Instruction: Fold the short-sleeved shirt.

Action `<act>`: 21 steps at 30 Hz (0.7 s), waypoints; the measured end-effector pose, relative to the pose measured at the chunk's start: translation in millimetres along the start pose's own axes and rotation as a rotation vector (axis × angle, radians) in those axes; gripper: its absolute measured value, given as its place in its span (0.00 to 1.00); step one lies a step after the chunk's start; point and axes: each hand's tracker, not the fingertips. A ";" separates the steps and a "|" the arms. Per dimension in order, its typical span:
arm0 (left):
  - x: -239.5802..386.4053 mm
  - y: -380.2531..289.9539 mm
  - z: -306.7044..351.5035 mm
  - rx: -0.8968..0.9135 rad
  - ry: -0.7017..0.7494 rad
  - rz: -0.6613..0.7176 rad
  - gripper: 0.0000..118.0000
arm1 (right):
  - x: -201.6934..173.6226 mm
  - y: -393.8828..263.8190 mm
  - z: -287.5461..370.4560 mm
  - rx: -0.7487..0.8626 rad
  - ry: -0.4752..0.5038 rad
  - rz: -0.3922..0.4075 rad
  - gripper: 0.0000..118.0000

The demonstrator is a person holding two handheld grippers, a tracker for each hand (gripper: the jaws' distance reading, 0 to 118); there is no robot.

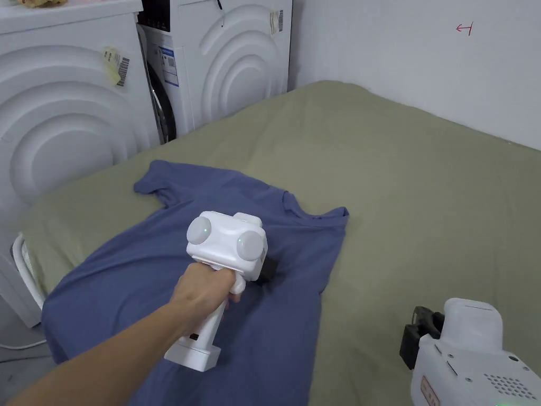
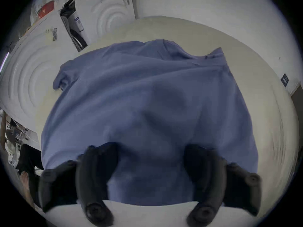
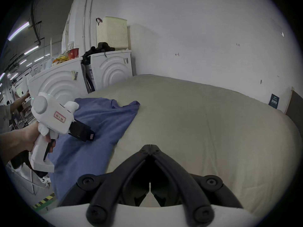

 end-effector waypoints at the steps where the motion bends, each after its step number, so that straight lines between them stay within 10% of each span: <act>1: 0.4 1.6 4.4 0.025 0.028 -0.014 0.15 | 3.3 1.2 1.5 -0.001 -0.005 -0.001 0.00; 2: 0.3 2.8 7.1 0.048 0.066 -0.032 0.00 | 6.9 2.0 3.8 0.000 -0.007 -0.004 0.00; 11: 4.4 5.1 99.3 0.155 -0.049 0.015 0.00 | 61.0 11.6 69.1 0.059 -0.109 -0.029 0.00; 21: 170.6 5.2 240.0 0.346 -0.282 -0.224 0.00 | 158.3 1.4 201.9 0.171 -0.315 -0.102 0.00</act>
